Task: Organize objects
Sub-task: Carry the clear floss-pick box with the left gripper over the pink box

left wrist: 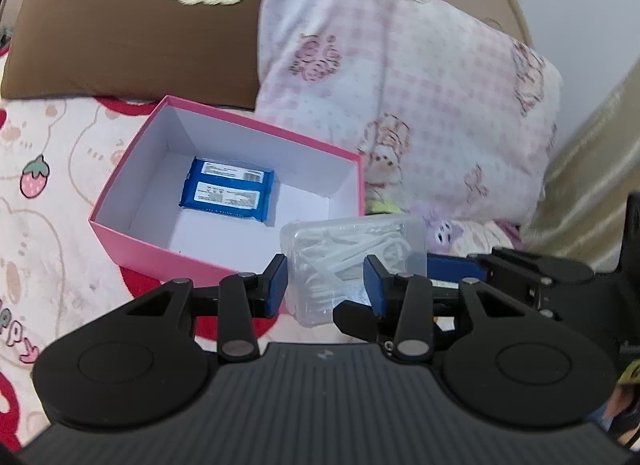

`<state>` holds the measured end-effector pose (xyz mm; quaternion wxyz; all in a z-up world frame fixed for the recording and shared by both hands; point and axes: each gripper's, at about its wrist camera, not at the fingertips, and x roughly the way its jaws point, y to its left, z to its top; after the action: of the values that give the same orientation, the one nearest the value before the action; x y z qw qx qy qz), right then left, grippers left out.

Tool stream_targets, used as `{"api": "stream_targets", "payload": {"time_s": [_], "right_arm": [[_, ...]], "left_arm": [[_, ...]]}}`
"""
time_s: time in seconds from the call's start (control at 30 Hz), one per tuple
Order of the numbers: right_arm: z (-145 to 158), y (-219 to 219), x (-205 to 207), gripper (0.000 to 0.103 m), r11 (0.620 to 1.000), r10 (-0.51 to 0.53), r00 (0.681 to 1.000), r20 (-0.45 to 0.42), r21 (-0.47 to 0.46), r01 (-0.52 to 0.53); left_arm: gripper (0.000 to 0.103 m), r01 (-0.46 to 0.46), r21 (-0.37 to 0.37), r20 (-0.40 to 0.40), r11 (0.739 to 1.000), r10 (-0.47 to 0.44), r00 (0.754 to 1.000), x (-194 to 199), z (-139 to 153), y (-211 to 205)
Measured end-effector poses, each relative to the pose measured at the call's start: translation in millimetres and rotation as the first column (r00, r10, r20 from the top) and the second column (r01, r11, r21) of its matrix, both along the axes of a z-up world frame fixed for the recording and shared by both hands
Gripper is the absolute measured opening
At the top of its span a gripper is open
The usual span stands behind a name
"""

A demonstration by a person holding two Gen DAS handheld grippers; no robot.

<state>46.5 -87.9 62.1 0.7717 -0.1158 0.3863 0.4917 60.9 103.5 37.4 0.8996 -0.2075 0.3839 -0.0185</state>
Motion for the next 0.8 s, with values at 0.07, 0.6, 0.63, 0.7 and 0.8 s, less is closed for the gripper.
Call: {"api": "stream_targets", "payload": {"time_s": [0.07,0.6,0.63,0.7,0.8], "right_arm": [[-4.2,9.5,5.5,0.079,1.000,-0.005,1.000,0.008,-0.008,0.005],[-63.2,82.5,73.5,0.064,0.995,-0.096,0.985,-0.142,-0.043,0.090],[-67.3,84.4,74.7,0.063,0.994,-0.100,0.983,-0.155,-0.048,0.094],[-75.6,89.6,75.8,0.063,0.992,-0.112,0.983,-0.146,-0.067,0.103],[-88.0,93.6,80.2,0.060,0.991,-0.126,0.976,-0.177,-0.071,0.115]], "left_arm": [[0.040,-0.012,-0.016,-0.002,1.000,0.012,1.000,10.1,-6.0,10.7],[0.041,-0.187,-0.023,-0.104,0.982,0.184,0.977,101.1,-76.9,68.6],[0.040,-0.198,-0.012,-0.109,0.980,0.195,0.975,102.6,-80.4,68.8],[0.040,-0.196,-0.003,-0.102,0.981,0.195,0.975,105.3,-86.3,67.7],[0.039,-0.206,-0.003,-0.112,0.978,0.205,0.972,110.0,-96.2,71.2]]}}
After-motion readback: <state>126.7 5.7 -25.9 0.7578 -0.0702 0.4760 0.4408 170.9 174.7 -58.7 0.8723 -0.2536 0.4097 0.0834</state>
